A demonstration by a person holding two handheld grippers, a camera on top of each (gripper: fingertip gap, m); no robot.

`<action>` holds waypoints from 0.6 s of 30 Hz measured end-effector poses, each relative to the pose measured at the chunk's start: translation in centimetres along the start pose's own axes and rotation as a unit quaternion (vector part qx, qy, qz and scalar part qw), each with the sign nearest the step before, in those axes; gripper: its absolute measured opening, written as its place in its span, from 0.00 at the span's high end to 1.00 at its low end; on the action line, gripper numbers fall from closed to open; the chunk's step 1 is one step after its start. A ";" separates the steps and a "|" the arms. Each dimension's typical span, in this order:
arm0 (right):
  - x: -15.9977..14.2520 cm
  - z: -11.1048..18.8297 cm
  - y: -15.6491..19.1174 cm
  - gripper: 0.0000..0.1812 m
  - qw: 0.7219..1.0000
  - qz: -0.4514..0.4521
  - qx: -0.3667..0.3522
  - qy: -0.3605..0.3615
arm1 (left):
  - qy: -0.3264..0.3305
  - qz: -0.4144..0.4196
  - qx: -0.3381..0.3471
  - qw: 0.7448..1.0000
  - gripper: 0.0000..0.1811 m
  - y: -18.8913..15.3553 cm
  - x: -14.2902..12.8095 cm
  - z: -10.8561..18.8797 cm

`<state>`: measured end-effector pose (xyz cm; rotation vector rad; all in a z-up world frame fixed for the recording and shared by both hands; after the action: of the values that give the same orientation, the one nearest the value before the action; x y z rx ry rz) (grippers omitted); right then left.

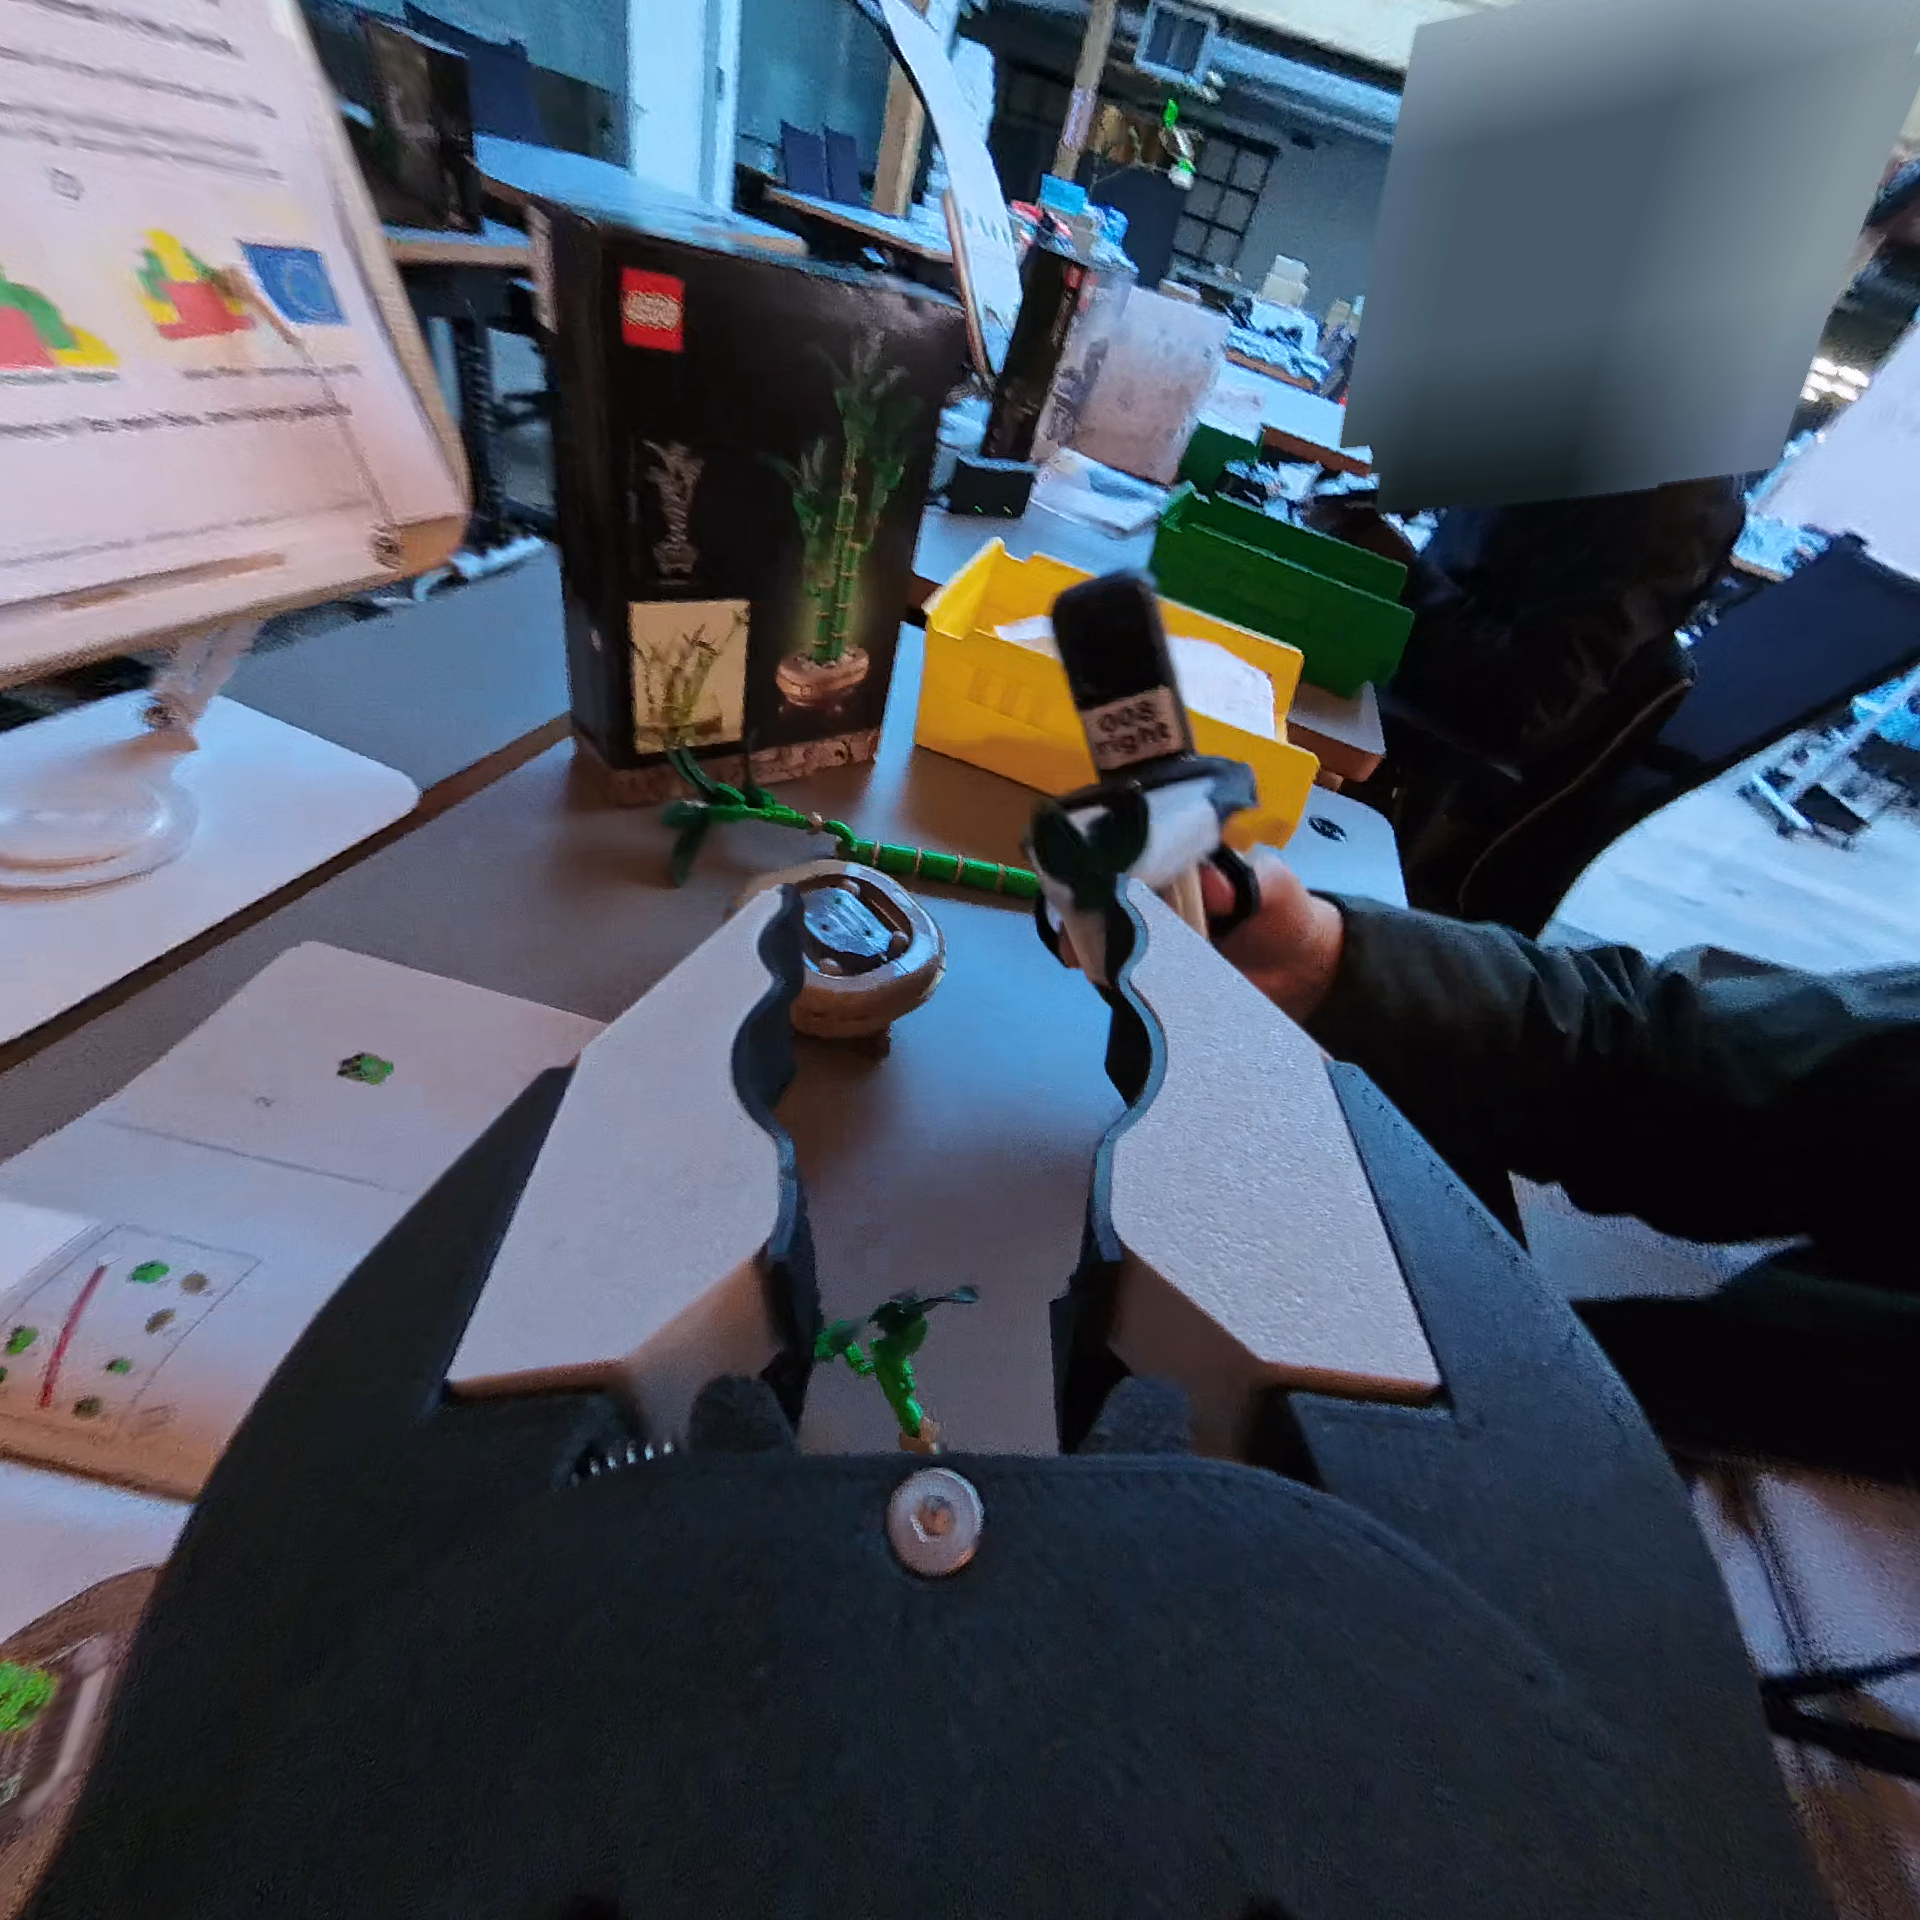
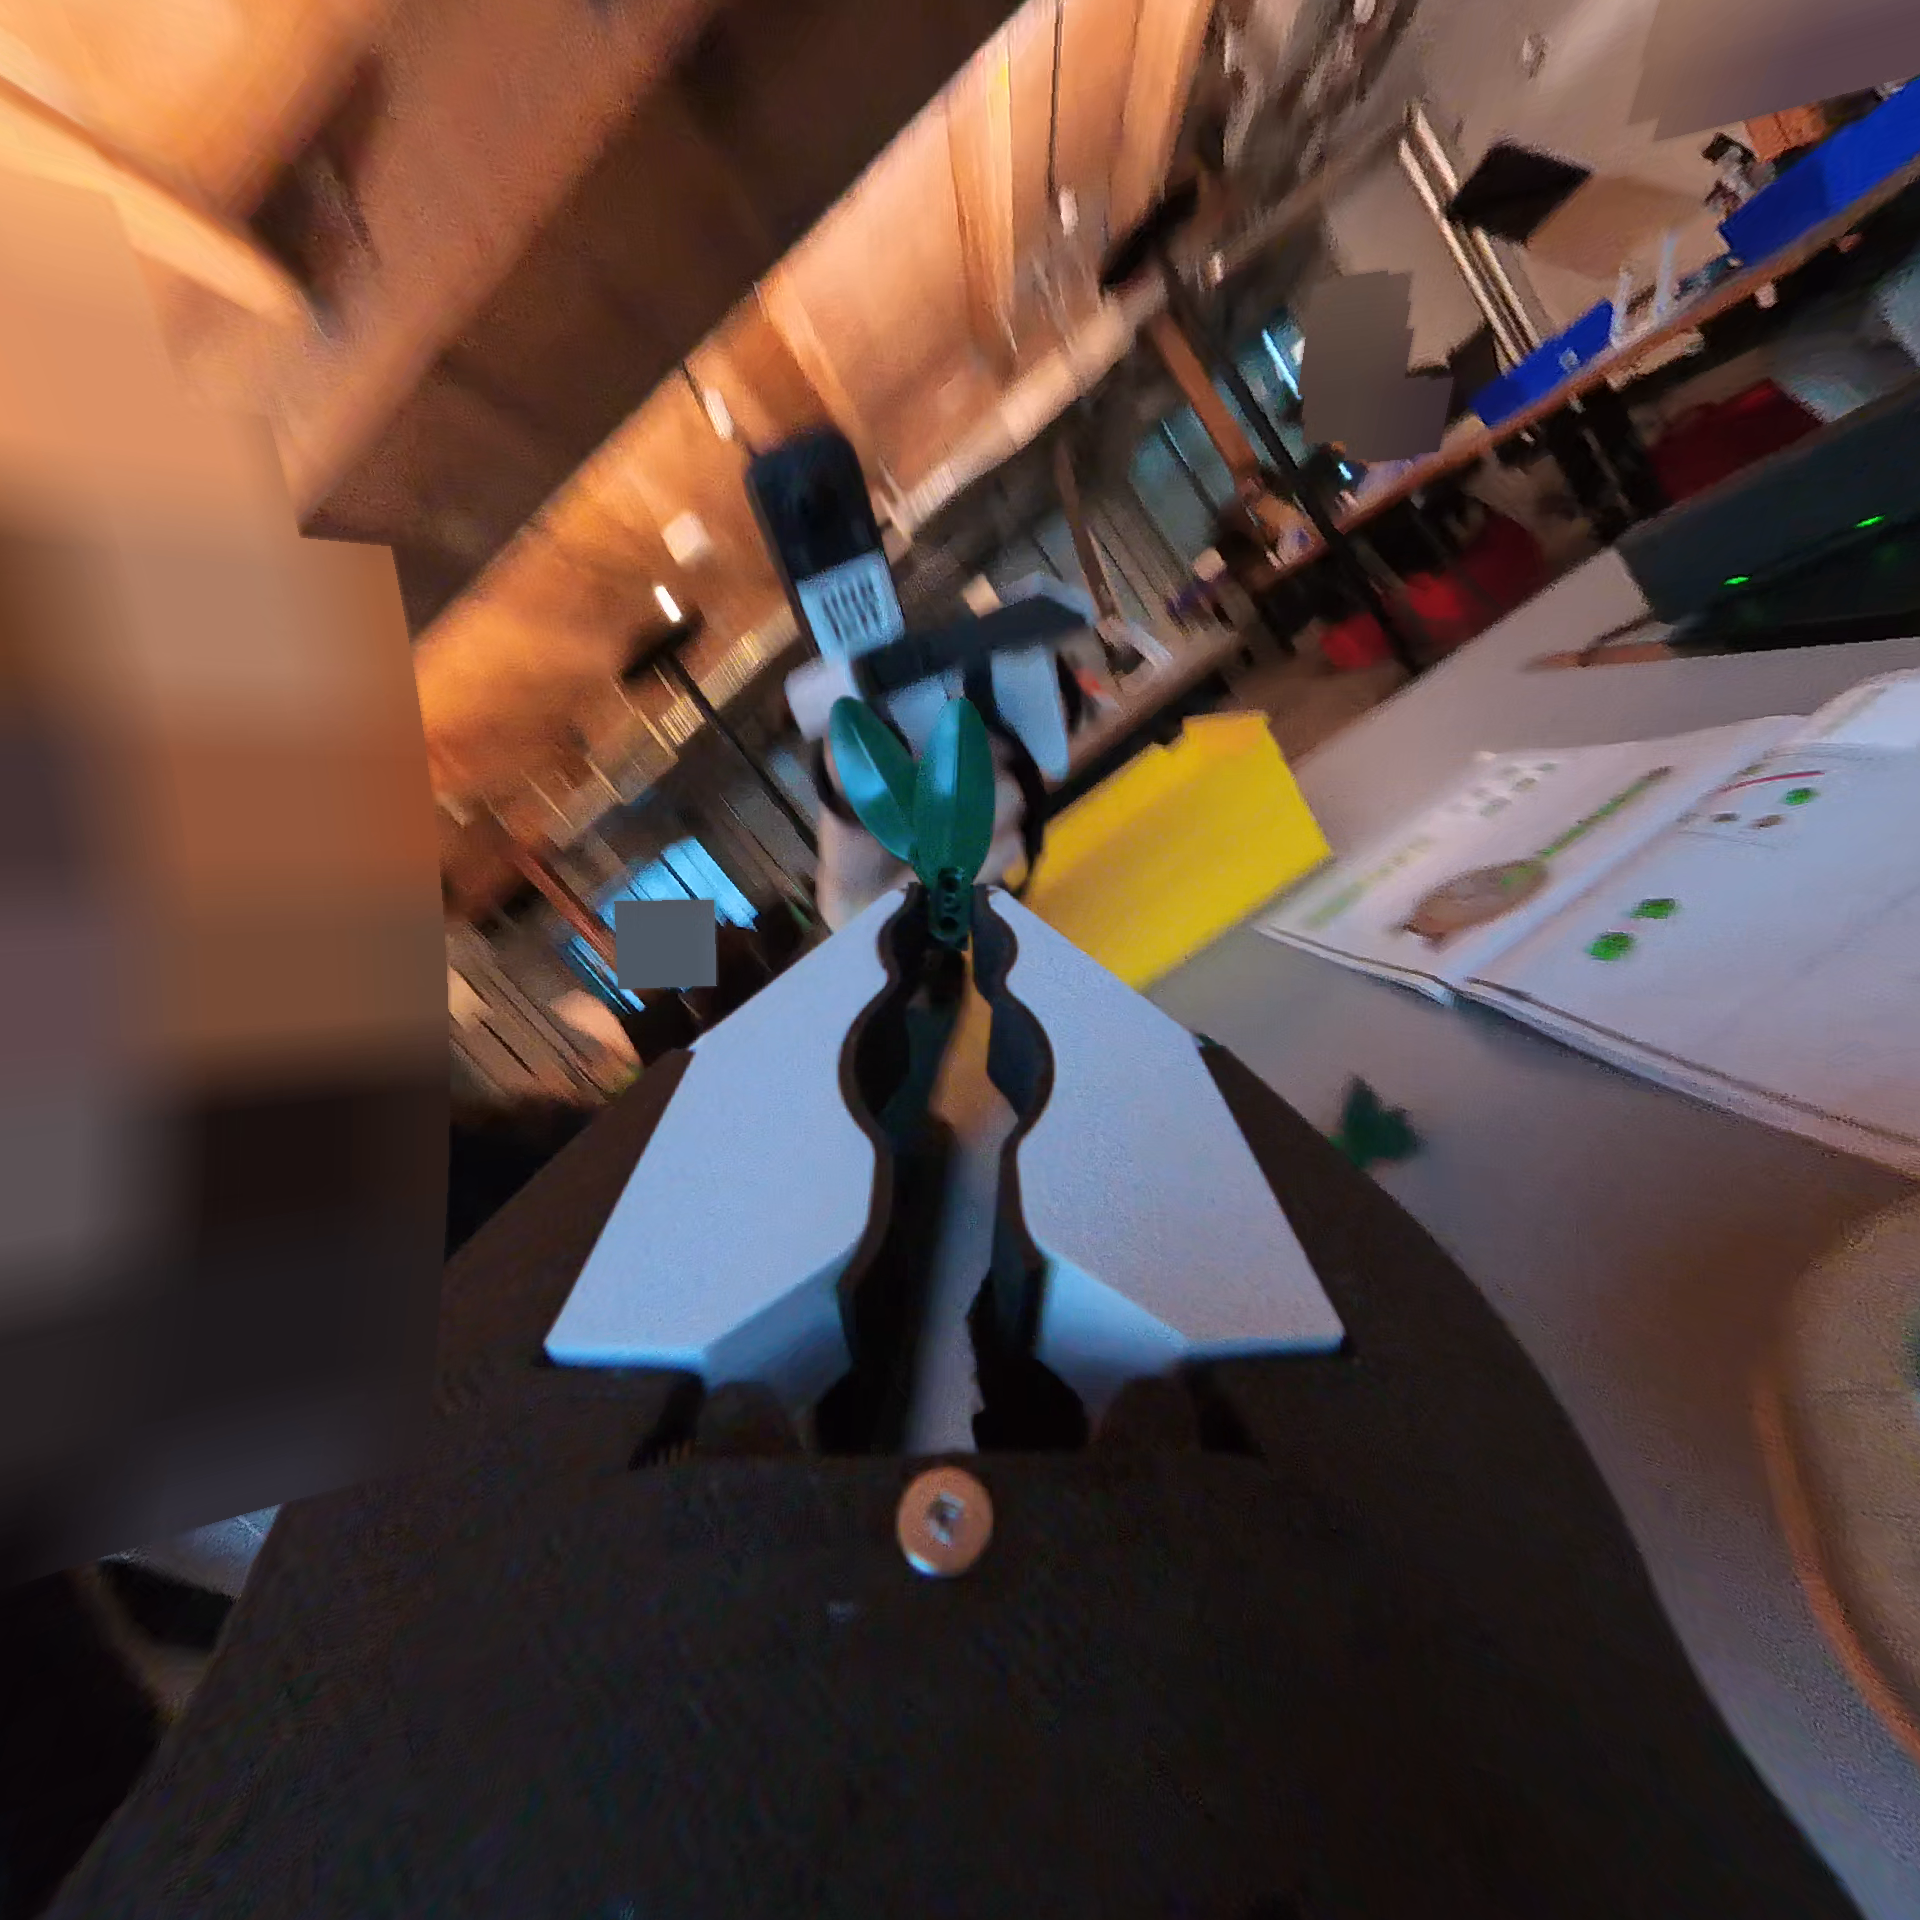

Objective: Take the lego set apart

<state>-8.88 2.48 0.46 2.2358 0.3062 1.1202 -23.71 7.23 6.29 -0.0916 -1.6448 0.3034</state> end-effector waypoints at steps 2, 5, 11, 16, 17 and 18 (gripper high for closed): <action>0.4 0.1 -0.3 0.97 0.996 -0.076 0.013 -0.044 | 0.028 0.011 -0.027 0.999 0.73 -0.8 -1.3 -0.9; 0.2 0.0 -0.5 0.97 0.989 -0.122 0.028 -0.072 | 0.053 0.047 -0.040 0.997 0.82 -1.4 -3.4 -2.4; -0.6 -0.7 -0.2 0.97 0.992 -0.107 0.028 -0.066 | 0.011 0.096 -0.054 0.994 0.83 -2.0 -4.9 -4.3; -1.0 -1.0 0.0 0.97 0.995 -0.076 0.021 -0.056 | -0.022 0.107 -0.080 0.991 0.87 -2.3 -4.2 -4.1; -1.1 -1.0 0.0 0.97 0.995 -0.076 0.019 -0.055 | -0.023 0.108 -0.086 0.990 0.89 -2.4 -4.3 -4.1; -1.1 -1.0 -0.1 0.97 0.995 -0.077 0.019 -0.054 | -0.023 0.109 -0.092 0.989 0.91 -2.5 -4.3 -4.1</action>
<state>-10.31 2.43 0.16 2.2536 0.4504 0.9166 -18.94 4.39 3.06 -0.4088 -1.7087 0.3221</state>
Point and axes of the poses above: each gripper's, where its closed fingertips meet, z back along the fingers, x out of its top, y = z × x across the jaws, the point moved 5 cm from there along z, back along the fingers, and after that the axes turned 14 degrees about -y, right-handed, at the moved point
